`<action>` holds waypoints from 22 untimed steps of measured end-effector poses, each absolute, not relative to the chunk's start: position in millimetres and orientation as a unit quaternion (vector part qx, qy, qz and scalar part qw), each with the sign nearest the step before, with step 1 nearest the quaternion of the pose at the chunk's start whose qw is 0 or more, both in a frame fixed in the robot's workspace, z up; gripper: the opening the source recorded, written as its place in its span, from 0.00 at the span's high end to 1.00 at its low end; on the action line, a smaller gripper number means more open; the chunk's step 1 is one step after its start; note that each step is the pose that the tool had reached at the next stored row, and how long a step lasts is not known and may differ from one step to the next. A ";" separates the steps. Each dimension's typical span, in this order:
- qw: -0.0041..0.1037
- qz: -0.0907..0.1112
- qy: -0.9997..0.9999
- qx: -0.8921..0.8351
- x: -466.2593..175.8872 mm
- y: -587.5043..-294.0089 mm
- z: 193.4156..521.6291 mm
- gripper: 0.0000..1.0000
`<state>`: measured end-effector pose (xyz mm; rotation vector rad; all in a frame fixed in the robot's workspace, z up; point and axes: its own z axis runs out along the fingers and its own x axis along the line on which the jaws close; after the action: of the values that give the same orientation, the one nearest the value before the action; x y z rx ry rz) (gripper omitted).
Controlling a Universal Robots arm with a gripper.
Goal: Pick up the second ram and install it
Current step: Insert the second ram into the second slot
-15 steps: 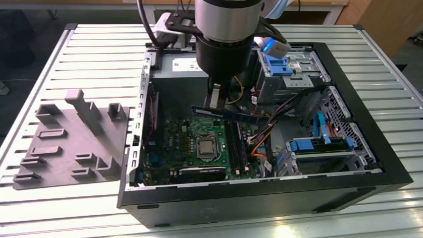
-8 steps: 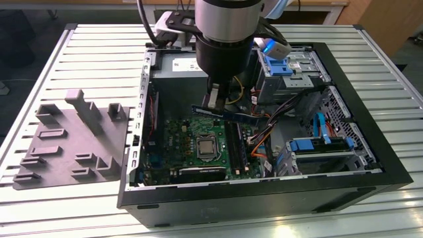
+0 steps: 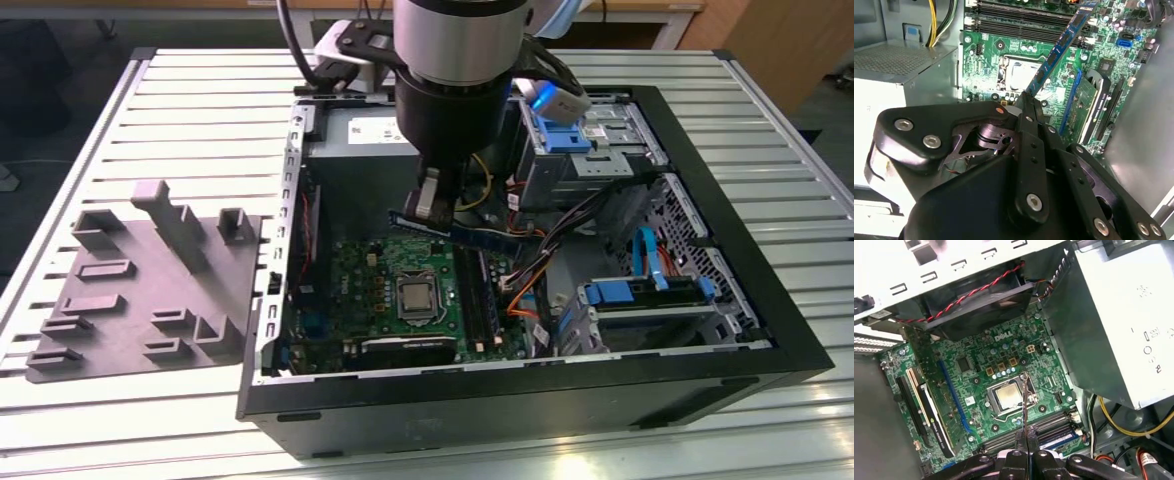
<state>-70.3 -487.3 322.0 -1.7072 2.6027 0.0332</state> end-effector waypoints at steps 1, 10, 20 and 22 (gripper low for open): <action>0.014 0.011 0.838 -0.546 -70.3 -487.3 322.0 0.89; 0.015 0.010 0.853 -0.522 -70.3 -487.3 322.0 0.89; 0.015 0.010 0.868 -0.496 -70.3 -487.3 322.0 0.89; 0.015 0.010 0.871 -0.490 -70.3 -487.3 322.0 0.89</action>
<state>-70.3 -487.3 322.0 -1.5252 2.7118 0.0300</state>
